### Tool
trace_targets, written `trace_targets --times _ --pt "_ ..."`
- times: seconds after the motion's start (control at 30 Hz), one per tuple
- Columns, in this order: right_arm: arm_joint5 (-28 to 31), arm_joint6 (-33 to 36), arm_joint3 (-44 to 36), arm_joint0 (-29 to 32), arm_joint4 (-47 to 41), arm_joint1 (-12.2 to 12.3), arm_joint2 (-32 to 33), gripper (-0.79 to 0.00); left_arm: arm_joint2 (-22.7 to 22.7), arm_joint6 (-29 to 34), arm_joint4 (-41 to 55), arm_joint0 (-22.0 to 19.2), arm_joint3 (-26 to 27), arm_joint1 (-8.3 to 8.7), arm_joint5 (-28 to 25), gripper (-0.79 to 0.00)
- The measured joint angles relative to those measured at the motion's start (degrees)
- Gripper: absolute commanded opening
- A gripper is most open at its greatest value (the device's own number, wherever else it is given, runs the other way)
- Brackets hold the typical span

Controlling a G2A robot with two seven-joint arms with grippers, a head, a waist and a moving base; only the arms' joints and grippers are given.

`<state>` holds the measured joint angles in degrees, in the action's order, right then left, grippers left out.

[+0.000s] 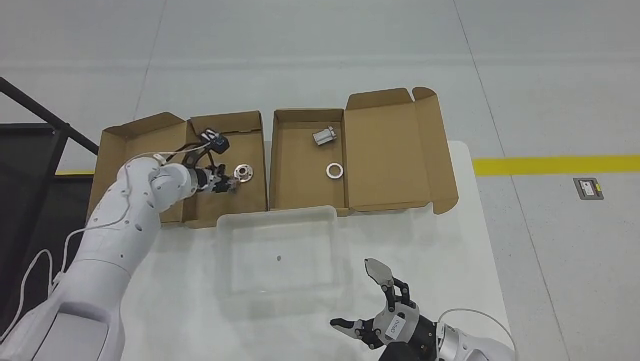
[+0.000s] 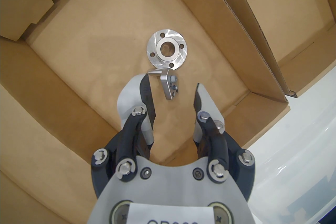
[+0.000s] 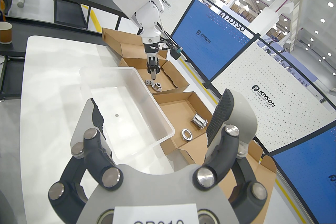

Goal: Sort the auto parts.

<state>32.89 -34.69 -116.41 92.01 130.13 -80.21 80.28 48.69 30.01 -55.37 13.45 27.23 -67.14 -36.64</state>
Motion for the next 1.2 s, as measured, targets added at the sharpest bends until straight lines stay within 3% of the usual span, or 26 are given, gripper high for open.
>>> trace_targets --times 0.1,0.2,0.4,0.63,0.77,0.97,1.03,1.2 --pt "0.00 0.00 0.00 0.00 0.00 0.00 0.00 0.000 0.55 -1.95 0.23 -0.07 -0.27 0.29 -2.46 -0.003" --pt "0.00 0.00 0.00 0.00 0.00 0.00 0.00 0.000 2.00 -5.11 1.41 0.35 0.09 1.21 -7.74 0.000" --pt "0.00 0.00 0.00 0.00 0.00 0.00 0.00 0.000 6.56 -14.20 1.53 4.05 5.08 4.93 -20.47 0.000" --pt "0.00 0.00 0.00 0.00 0.00 0.00 0.00 0.000 12.94 -23.66 0.14 17.74 25.43 11.22 -21.36 0.000" --pt "0.00 0.00 0.00 0.00 0.00 0.00 0.00 0.000 20.22 -29.16 -2.00 29.31 39.94 15.22 -21.36 0.000" --pt "0.00 0.00 0.00 0.00 0.00 0.00 0.00 0.000 30.97 -36.84 -4.45 45.22 57.92 19.37 -21.36 -0.001" --pt "0.00 0.00 0.00 0.00 0.00 0.00 0.00 -0.001 31.90 -37.40 -4.51 47.06 59.76 19.62 -21.36 -0.001" --pt "0.00 0.00 0.00 0.00 0.00 0.00 0.00 -0.001 31.54 -37.24 -4.48 46.34 58.95 19.56 -21.36 -0.001"
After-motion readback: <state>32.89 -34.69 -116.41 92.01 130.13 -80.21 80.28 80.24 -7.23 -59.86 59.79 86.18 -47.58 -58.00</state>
